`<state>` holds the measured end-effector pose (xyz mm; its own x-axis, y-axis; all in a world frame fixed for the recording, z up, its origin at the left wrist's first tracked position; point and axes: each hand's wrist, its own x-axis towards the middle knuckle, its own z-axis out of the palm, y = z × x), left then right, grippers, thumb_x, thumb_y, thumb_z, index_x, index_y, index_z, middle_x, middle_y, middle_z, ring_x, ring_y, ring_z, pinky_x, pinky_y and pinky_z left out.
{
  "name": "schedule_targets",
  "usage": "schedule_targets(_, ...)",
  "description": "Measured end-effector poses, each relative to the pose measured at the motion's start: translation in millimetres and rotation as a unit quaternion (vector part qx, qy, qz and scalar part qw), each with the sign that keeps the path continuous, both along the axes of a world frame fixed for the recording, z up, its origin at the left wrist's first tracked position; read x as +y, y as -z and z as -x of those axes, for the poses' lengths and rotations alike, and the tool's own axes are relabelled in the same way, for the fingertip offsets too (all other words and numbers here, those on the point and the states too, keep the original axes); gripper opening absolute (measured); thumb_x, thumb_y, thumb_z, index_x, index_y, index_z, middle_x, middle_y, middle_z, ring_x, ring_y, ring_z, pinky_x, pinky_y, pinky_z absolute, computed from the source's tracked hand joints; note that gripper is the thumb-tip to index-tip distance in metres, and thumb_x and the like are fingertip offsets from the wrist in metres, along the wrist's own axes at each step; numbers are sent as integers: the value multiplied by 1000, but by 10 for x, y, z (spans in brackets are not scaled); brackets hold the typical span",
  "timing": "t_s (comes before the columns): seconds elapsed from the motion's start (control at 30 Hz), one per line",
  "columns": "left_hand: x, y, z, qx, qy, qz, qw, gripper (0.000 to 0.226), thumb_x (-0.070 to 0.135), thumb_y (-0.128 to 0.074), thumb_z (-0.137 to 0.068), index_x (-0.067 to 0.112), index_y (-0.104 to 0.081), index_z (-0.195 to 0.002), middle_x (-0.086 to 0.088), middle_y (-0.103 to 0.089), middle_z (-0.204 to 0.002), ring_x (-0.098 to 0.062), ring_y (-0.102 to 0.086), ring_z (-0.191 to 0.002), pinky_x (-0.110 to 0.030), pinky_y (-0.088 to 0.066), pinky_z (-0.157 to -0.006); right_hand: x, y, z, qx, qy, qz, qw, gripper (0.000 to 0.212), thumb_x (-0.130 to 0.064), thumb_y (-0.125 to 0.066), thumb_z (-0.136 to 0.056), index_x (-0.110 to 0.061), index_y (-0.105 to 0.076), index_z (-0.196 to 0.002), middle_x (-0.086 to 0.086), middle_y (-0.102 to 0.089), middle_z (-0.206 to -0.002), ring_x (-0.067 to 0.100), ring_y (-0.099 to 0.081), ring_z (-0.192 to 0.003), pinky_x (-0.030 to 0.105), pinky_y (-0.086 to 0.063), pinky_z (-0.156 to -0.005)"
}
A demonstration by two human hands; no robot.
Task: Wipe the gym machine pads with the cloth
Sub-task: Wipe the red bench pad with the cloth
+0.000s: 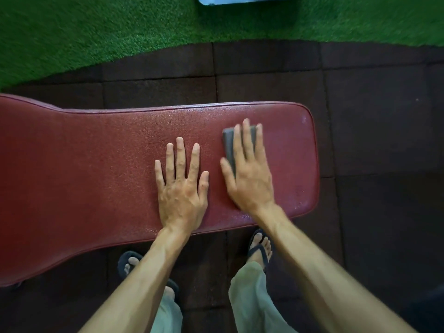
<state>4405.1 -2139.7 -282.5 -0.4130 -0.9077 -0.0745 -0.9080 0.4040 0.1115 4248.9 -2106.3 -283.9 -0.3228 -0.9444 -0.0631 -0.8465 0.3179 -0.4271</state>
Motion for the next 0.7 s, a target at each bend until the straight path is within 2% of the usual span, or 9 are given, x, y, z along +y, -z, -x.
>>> schedule_targets(0.1, 1, -7, -2, 8, 1, -2, 1000, 60, 46, -22, -103, 25, -15, -159, -7, -5, -168, -25, -3, -155, -51, -6, -125, 650, 10, 57, 10, -66, -26, 997, 71, -44, -36, -103, -4, -10, -156, 15, -2, -165, 32, 5, -153, 47, -17, -125)
schedule_targets(0.2, -3, 9, 10, 7, -1, 0, 1000, 60, 47, -20, -103, 25, -14, -159, -7, -5, -168, -25, -3, -155, -50, -4, -126, 868, 87, 534, 15, 40, -52, 998, 71, -46, -29, -102, -5, -10, -156, 15, -1, -165, 31, 6, -153, 52, -17, -123)
schedule_targets(0.3, 0, 32, 9, 5, -3, 1, 1000, 60, 48, -21, -104, 26, -14, -159, -7, -6, -168, -26, -3, -155, -49, -4, -126, 477, 137, 837, 18, 147, -59, 987, 76, -49, -30, -101, -2, -7, -155, 18, 1, -165, 35, 8, -153, 51, -10, -124)
schedule_targets(0.37, 10, 44, 3, 3, -1, 3, 1000, 60, 48, -22, -104, 26, -14, -159, -7, -6, -168, -26, -3, -155, -50, -5, -126, 136, 126, 785, 18, 163, -49, 985, 80, -50, -31, -101, 3, -4, -154, 24, 2, -163, 41, 8, -151, 50, -4, -125)
schedule_targets(0.5, 4, 35, 2, -1, 0, 2, 1000, 60, 48, -21, -104, 25, -14, -159, -8, -6, -168, -26, -3, -155, -50, -5, -125, -46, 125, 365, 18, 98, -19, 995, 63, -32, -29, -106, 6, -11, -153, 28, -6, -162, 43, 0, -151, 51, -14, -124)
schedule_targets(0.63, 4, 13, 3, -11, 1, -9, 1000, 60, 47, -21, -104, 25, -12, -159, -8, -4, -168, -26, -2, -155, -50, -4, -125, 145, 68, 237, -30, 76, 19, 996, 54, -12, -39, -105, 1, -19, -153, 19, -19, -162, 32, -10, -153, 39, -24, -121)
schedule_targets(0.7, -16, -29, 6, -6, 1, -34, 999, 61, 47, -21, -103, 25, -11, -159, -7, -2, -168, -26, 0, -156, -51, -3, -125, 296, -29, 157, -62, 70, 10, 996, 56, -4, -41, -103, 0, -19, -154, 16, -22, -162, 28, -12, -152, 36, -23, -120)
